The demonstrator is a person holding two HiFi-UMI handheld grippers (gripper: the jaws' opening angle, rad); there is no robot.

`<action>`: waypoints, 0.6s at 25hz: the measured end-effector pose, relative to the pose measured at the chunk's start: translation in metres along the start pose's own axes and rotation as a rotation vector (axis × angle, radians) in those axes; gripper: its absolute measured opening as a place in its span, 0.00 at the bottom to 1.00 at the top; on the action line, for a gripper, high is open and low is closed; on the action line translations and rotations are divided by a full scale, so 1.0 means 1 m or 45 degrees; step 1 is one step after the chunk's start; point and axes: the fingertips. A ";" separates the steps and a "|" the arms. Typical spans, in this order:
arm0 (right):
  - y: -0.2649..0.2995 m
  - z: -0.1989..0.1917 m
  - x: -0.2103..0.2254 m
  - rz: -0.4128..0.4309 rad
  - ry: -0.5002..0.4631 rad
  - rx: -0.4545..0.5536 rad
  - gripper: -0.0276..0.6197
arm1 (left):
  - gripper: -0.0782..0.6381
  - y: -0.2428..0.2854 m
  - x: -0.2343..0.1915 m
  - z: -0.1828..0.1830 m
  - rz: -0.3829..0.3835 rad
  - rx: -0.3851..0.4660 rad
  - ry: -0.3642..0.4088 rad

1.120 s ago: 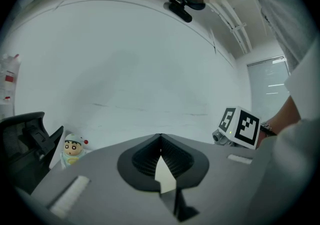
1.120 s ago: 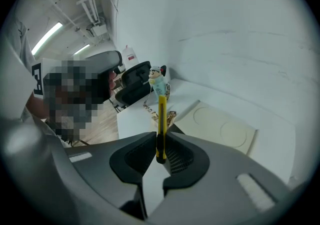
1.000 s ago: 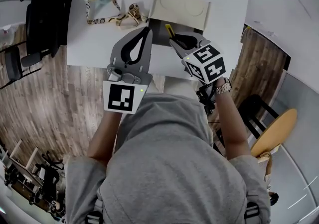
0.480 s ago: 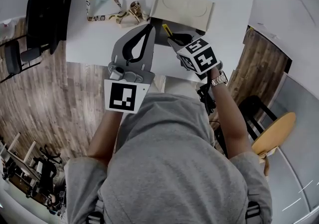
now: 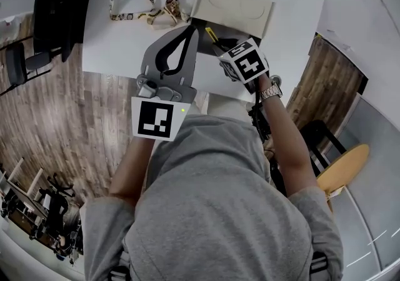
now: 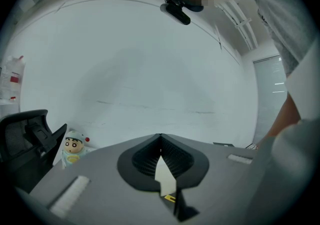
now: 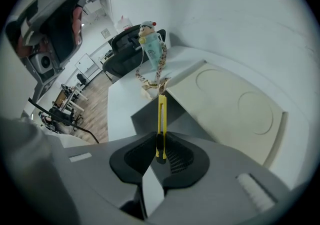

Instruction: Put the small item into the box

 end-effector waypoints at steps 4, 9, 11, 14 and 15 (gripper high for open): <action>0.014 -0.006 0.006 -0.021 -0.003 -0.060 0.15 | 0.11 -0.001 -0.002 -0.002 0.014 -0.003 -0.007; 0.026 -0.013 0.012 -0.025 0.004 -0.115 0.15 | 0.11 -0.001 0.000 -0.006 0.023 -0.015 -0.016; 0.033 -0.016 0.014 -0.030 -0.005 -0.142 0.15 | 0.11 -0.001 0.001 -0.008 0.026 -0.021 -0.021; 0.041 -0.019 0.017 -0.031 -0.018 -0.174 0.16 | 0.11 0.000 0.001 -0.012 0.032 -0.028 -0.029; 0.043 -0.019 0.017 -0.033 -0.023 -0.180 0.16 | 0.11 0.000 0.000 -0.013 0.035 -0.031 -0.032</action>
Point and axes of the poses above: the fingertips, and each gripper's own axes: y forward along the fingers, x to its right, z out of its top, and after that the axes turned 13 degrees about -x, right-handed
